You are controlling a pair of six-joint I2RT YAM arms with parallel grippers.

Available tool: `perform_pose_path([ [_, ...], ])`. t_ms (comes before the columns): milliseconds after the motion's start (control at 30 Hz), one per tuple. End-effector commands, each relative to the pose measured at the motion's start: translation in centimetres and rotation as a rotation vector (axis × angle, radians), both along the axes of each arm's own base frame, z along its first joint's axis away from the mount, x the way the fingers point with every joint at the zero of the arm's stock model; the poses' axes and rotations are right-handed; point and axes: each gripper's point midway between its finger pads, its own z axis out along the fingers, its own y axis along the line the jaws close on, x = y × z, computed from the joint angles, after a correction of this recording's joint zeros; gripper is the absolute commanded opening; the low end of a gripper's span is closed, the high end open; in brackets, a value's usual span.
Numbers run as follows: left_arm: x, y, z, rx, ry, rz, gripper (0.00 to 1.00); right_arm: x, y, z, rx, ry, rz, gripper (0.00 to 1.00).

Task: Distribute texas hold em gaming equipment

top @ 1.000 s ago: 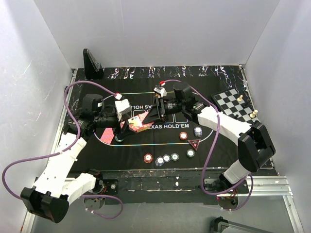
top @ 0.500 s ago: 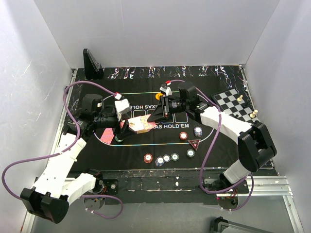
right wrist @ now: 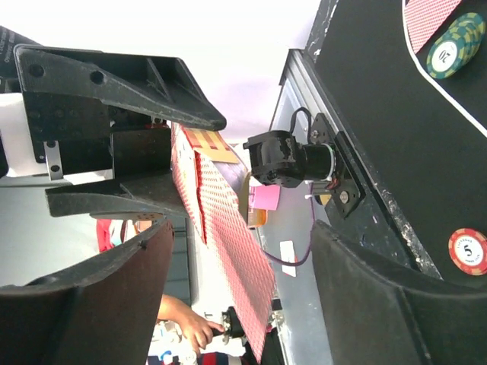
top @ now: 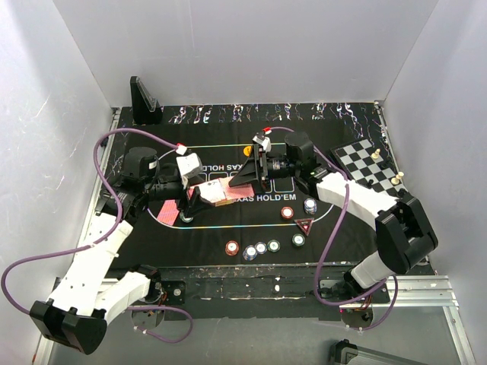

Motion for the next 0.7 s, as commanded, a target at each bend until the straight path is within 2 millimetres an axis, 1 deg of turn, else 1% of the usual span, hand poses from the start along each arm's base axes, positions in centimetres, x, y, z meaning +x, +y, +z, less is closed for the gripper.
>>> perform_pose_path([
  [0,0.1,-0.6,2.8,-0.068,-0.083,-0.021,0.0,-0.7,0.6,3.1,0.146,-0.004,0.037,0.82],
  [100,0.2,-0.7,2.9,-0.075,-0.081,-0.018,0.0,-1.1,1.3,3.6,0.159,-0.006,0.054,0.83],
  [167,0.3,-0.8,2.7,-0.073,-0.077,-0.018,0.0,-1.2,1.6,4.1,0.167,-0.01,0.059,0.79],
  [200,0.3,-0.7,2.6,-0.072,-0.077,-0.016,0.0,-1.1,1.7,4.3,0.172,-0.013,0.056,0.74],
  [300,0.4,-0.7,2.1,-0.067,-0.074,-0.014,0.0,-1.4,2.1,4.5,0.171,-0.002,0.066,0.52],
  [400,0.5,-0.7,1.7,-0.066,-0.067,-0.014,0.0,-1.6,2.5,4.2,0.149,0.014,0.074,0.39],
  [500,0.5,-0.8,1.7,-0.065,-0.068,-0.019,0.0,-1.6,2.7,3.9,0.134,0.025,0.074,0.32],
  [667,0.5,-0.7,1.5,-0.061,-0.069,-0.019,0.0,-1.3,2.8,3.7,0.111,0.033,0.055,0.11],
])
